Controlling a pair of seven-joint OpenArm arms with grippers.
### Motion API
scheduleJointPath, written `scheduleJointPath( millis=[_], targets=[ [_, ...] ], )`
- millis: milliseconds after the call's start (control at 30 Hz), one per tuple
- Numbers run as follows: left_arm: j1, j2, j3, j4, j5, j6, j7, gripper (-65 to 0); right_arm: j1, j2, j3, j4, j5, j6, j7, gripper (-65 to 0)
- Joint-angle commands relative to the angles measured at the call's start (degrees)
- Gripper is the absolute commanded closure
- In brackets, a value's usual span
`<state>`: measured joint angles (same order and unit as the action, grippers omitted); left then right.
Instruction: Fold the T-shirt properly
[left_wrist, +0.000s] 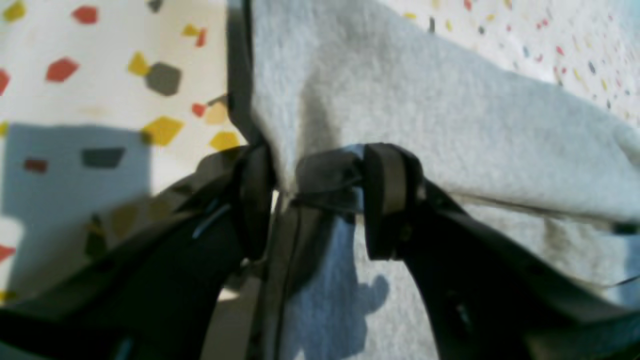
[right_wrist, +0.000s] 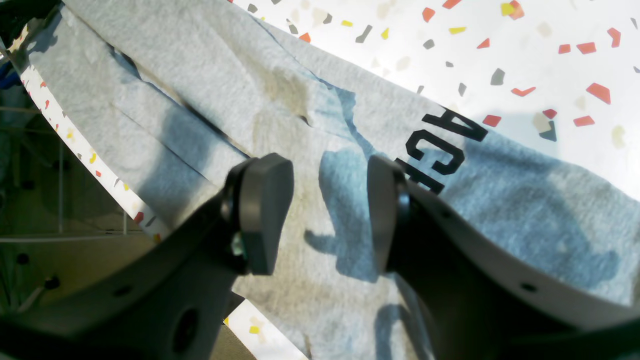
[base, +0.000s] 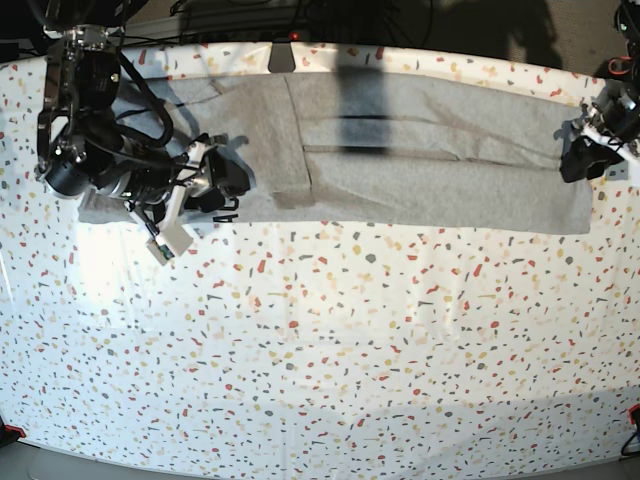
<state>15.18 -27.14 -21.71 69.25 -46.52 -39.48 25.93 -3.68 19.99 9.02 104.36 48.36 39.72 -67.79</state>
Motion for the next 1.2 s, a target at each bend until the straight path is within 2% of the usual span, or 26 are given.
scheduleJointPath(
  millis=[0,233,367,533,667,900,1167],
  targets=[
    [-0.4,-1.0,-0.3,0.2,-1.1,-0.5,-0.4,-28.2,0.8,0.6,0.4,1.0,1.4,0.3,0.9,-28.7],
    [-0.4,-1.5,-0.5,0.0,-2.2,-0.5,-1.8,-28.2,0.8,0.6,0.4,1.0,1.3,0.3,0.8,-28.7],
    [-0.4,-2.0,-2.8,0.0,-4.7,-0.5,-1.9,-28.2,0.8,0.6,0.4,1.0,1.3,0.3,0.7,-28.7],
    [-0.4,-2.0,-4.1,0.0,-0.5,0.9,-1.5,-28.2,0.8,0.6,0.4,1.0,1.4,0.3,0.8,-28.7],
    [-0.4,-1.7,-4.1,0.0,-0.5,0.9,-1.6,-28.2,0.8,0.5,0.4,1.0,1.4,0.3,0.8,-28.7],
    [-0.5,3.2,-4.1,0.0,0.0,-0.5,-1.1,-28.2,0.8,0.5,0.4,1.0,1.4,0.3,0.8,-28.7],
    [-1.4,5.5,-4.1,-0.1,-0.3,-0.5,0.6,-27.6,0.8,0.5,0.4,1.0,1.6,0.3,0.2,-28.7]
  ],
)
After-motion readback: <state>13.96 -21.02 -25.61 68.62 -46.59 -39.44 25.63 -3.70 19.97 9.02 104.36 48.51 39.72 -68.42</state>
